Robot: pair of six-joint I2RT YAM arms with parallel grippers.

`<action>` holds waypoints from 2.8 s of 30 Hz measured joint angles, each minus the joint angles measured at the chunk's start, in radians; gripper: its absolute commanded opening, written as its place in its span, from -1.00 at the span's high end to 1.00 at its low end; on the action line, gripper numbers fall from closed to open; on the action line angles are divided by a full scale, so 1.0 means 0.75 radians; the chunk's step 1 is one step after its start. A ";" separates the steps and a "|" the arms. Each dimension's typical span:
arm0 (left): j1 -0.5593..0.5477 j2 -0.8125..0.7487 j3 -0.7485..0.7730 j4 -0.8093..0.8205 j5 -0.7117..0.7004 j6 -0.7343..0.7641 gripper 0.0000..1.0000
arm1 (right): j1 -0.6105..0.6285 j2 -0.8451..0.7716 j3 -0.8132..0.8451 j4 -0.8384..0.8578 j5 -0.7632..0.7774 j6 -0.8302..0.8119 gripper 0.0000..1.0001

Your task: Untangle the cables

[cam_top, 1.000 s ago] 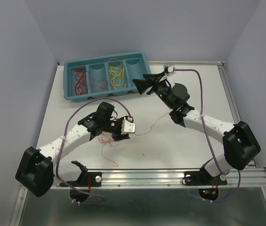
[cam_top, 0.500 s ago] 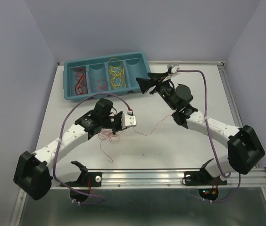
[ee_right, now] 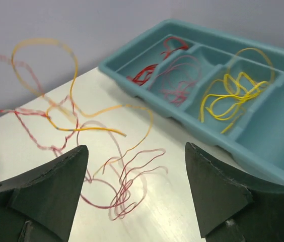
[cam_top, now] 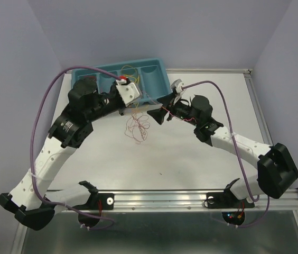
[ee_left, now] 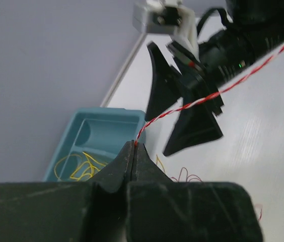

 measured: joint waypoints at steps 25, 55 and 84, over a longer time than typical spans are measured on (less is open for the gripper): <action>0.000 0.200 0.316 -0.099 0.120 -0.195 1.00 | 0.000 0.084 -0.288 0.691 -0.488 0.034 0.23; -0.001 -0.344 0.210 0.123 -1.124 -0.144 1.00 | -0.257 -0.152 -0.360 0.184 0.897 0.263 0.99; -0.001 -0.285 -0.054 0.000 -1.119 -0.123 1.00 | -0.384 -0.343 -0.290 -0.018 0.173 0.205 0.18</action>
